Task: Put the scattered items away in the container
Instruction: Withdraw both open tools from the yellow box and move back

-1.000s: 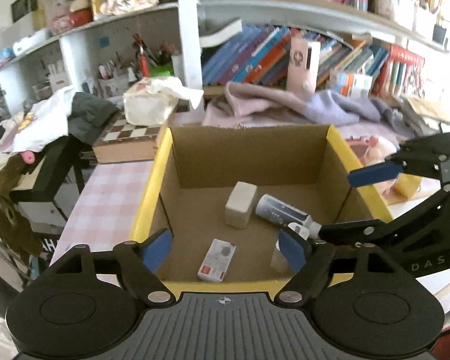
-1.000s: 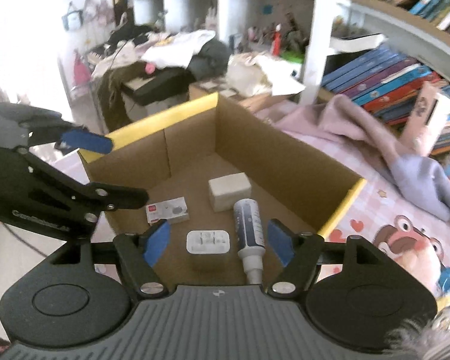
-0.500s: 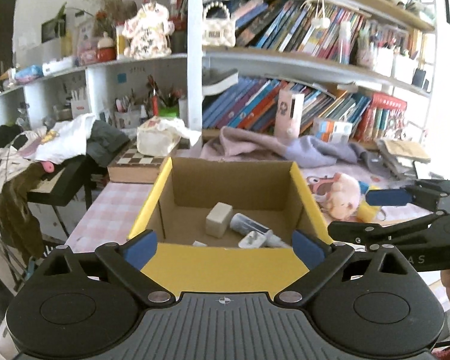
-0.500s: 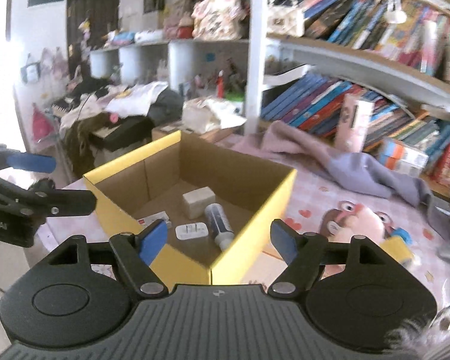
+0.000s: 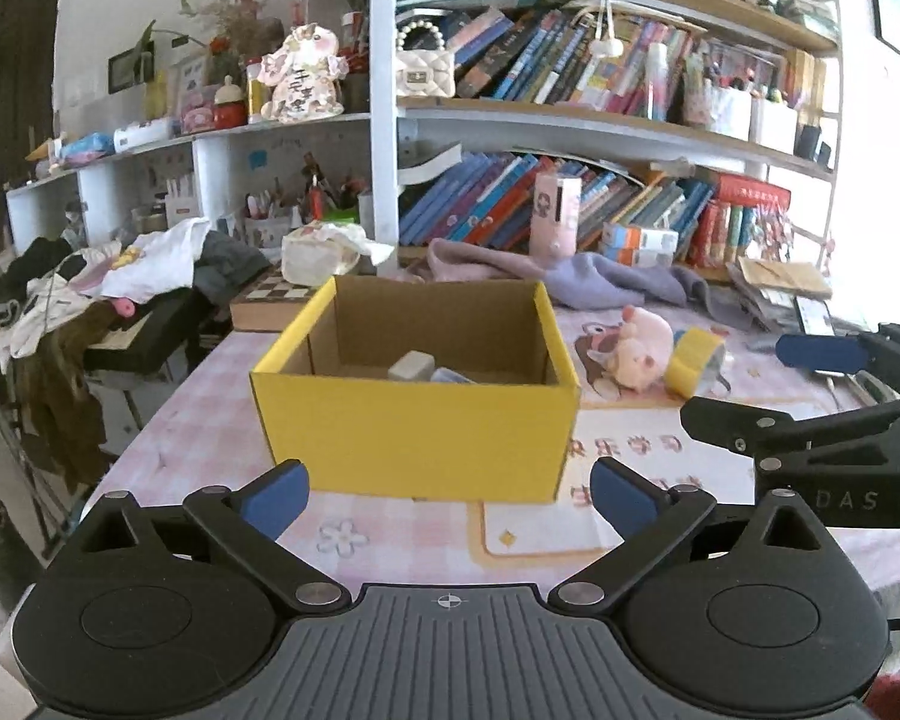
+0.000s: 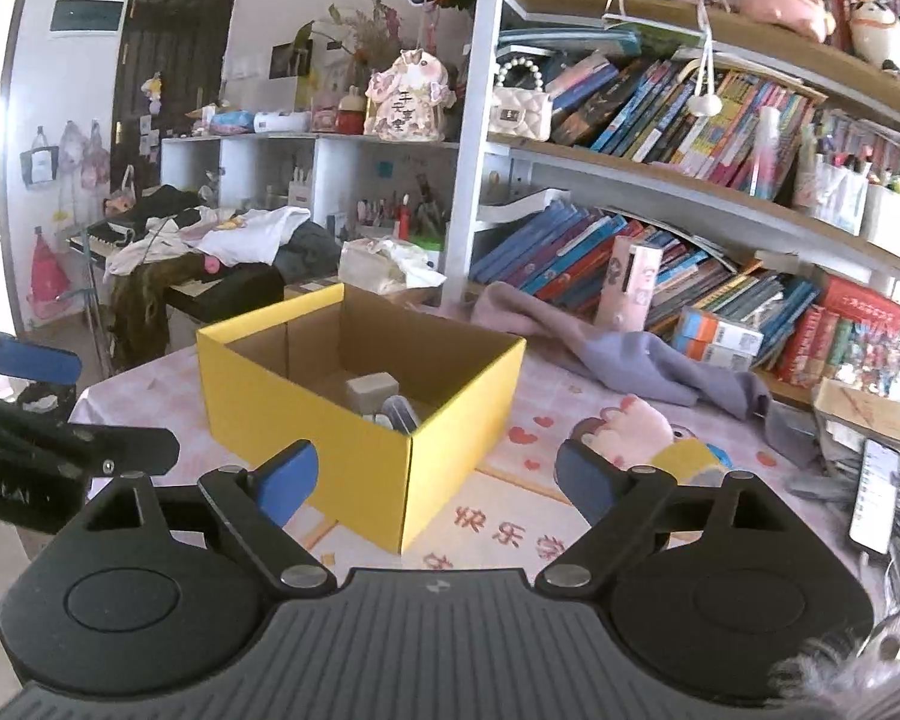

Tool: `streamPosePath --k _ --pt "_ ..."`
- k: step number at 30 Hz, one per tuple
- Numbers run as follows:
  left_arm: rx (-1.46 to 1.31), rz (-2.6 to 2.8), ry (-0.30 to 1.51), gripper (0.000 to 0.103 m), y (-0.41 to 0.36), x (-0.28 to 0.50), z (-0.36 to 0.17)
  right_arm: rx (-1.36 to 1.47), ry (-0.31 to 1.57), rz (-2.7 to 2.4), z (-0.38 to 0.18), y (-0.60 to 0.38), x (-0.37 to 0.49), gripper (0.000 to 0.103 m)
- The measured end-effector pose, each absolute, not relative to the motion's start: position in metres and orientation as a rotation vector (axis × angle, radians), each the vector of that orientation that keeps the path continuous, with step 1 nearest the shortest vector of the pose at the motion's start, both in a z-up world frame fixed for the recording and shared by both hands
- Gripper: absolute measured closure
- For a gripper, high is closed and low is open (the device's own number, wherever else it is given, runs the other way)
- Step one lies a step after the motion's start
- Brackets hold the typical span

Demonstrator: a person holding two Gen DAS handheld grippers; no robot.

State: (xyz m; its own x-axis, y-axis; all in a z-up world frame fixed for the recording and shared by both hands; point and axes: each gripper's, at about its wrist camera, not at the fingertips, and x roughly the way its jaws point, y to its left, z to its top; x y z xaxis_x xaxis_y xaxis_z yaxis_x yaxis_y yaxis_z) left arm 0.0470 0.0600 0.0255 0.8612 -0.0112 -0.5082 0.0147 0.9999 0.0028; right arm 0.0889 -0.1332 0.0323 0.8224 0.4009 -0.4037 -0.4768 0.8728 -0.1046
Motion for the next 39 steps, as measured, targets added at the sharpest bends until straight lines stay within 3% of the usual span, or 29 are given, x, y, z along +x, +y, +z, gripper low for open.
streamPosePath --k 12,39 --pt "0.003 -0.099 0.557 0.000 0.028 0.025 0.019 -0.150 0.443 0.311 0.022 -0.168 0.056 0.003" --pt "0.100 -0.327 0.566 0.000 -0.051 0.039 0.010 -0.139 0.496 0.106 0.015 -0.236 0.029 0.002"
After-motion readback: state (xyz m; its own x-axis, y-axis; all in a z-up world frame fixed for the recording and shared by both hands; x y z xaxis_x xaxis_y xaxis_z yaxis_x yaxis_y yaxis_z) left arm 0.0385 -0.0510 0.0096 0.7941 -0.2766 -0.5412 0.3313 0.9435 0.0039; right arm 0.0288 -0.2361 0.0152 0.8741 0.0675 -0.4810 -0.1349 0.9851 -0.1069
